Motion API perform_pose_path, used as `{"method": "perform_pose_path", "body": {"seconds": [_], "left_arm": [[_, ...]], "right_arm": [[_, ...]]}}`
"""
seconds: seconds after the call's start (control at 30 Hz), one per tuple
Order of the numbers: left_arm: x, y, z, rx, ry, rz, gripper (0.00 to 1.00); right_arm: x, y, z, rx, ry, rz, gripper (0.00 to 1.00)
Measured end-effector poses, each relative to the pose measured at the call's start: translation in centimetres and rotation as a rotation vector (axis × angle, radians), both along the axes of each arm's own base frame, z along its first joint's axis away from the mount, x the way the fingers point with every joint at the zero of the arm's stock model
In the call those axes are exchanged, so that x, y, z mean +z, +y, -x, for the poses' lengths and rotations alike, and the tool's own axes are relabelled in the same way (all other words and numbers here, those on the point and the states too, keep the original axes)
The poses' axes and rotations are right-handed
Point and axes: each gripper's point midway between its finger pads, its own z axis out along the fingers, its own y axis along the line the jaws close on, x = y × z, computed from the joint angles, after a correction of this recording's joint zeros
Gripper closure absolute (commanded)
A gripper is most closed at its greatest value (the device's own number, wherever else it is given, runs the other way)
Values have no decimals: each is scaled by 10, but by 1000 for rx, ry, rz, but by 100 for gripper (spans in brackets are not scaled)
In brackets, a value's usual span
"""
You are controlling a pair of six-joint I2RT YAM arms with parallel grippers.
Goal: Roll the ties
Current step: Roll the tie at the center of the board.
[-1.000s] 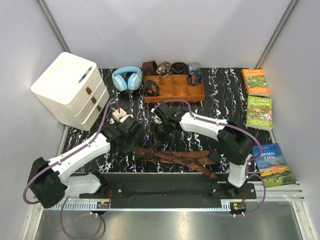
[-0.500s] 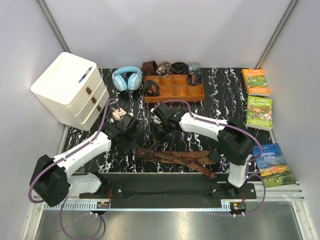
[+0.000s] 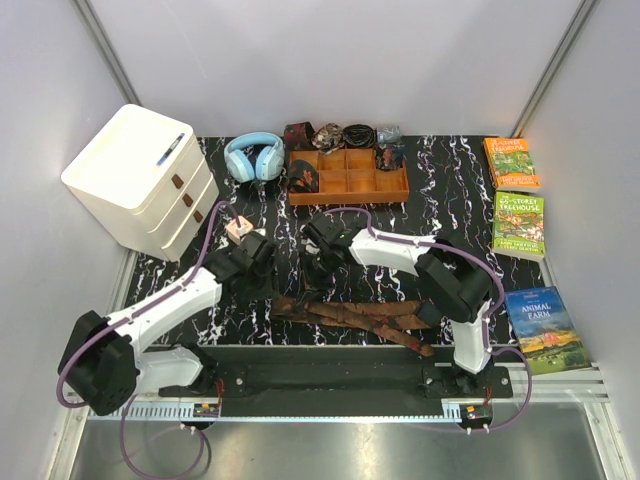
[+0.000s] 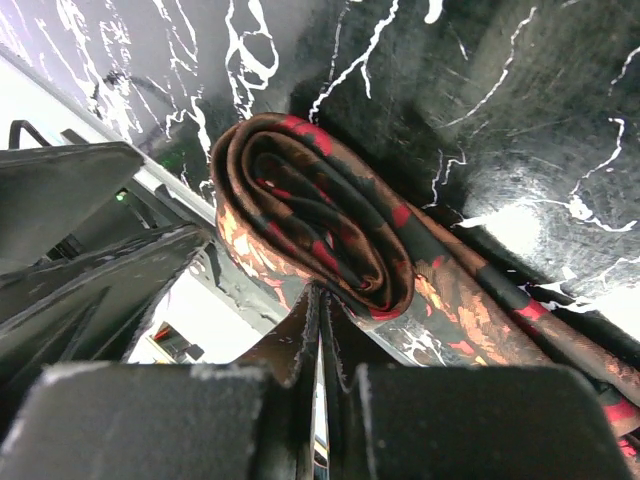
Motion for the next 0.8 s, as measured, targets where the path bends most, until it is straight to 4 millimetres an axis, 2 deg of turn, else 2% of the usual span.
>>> {"method": "perform_pose_path", "body": {"seconds": [0.23,0.43,0.8], "left_arm": [[2,-3,0,-7,-31,42,48],[-9,-7,5,-23,-18,72,49],[-26,-11,9,-29,-15,106,50]], "right_arm": [[-5,-2,1,5,-3,6,96],[-17,-11,2,0,5,30,96],[-22,-15,-1,-4,7,37,97]]}}
